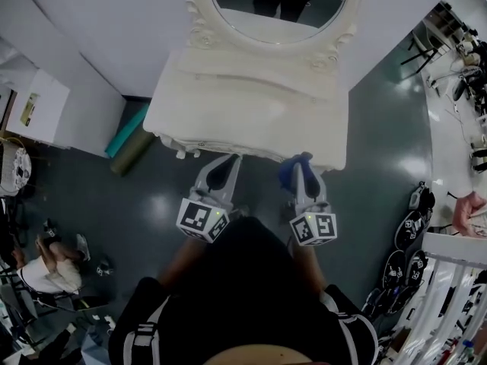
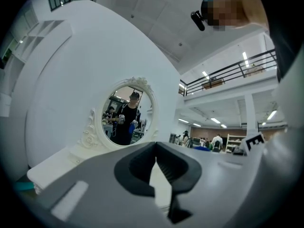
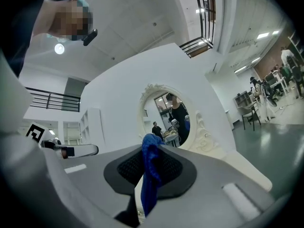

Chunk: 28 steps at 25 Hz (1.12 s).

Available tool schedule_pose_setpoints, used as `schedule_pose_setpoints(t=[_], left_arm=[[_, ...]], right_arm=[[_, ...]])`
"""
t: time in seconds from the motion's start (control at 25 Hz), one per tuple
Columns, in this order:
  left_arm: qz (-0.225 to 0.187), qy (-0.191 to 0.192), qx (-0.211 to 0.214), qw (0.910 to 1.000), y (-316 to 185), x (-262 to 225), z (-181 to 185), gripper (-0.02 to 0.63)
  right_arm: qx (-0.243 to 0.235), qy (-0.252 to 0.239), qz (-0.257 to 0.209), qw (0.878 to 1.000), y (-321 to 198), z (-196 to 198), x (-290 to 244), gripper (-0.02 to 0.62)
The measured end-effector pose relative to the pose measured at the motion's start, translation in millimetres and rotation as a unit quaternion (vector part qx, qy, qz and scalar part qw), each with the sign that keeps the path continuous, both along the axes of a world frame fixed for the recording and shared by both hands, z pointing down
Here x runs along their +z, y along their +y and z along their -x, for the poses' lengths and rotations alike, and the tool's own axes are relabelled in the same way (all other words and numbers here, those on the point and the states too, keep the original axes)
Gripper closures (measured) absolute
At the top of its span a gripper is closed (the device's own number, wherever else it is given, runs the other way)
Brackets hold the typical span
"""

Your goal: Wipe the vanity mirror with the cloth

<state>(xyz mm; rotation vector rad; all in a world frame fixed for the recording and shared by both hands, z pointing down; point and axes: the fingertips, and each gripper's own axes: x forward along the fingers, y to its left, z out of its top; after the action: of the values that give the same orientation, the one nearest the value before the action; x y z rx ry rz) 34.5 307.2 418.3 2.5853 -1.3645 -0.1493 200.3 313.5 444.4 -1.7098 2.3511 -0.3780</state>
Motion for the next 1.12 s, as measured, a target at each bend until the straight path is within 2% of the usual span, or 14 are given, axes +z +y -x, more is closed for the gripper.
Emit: schedule_pose_setpoints(t=[0.32, 0.48, 0.64, 0.96, 1.12], left_arm=[[0.008, -0.009, -0.006, 0.9999, -51.8, 7.9, -2.2, 0.597], [0.007, 0.000, 0.014, 0.9999, -90.1, 4.9, -5.5, 0.597], [-0.004, -0.010, 0.030, 0.9995, -129.9, 3.2, -4.2, 0.597], [0.018, -0.013, 0.077, 0.9968, -205.6, 13.1, 20.1, 0.597], [0.014, -0.008, 0.098, 0.9950, -240.5, 7.1, 31.9, 0.597]], right_arm=[[0.005, -0.006, 0.010, 1.000, -54.8, -7.0, 6.7, 0.554], [0.017, -0.008, 0.011, 1.000, -84.5, -3.8, 8.2, 0.554], [0.030, -0.009, 0.010, 0.999, -122.5, 0.1, 7.5, 0.554], [0.067, -0.002, 0.020, 0.998, -200.3, 23.4, 13.2, 0.554], [0.087, -0.001, 0.020, 0.996, -230.5, 35.7, 7.0, 0.554]])
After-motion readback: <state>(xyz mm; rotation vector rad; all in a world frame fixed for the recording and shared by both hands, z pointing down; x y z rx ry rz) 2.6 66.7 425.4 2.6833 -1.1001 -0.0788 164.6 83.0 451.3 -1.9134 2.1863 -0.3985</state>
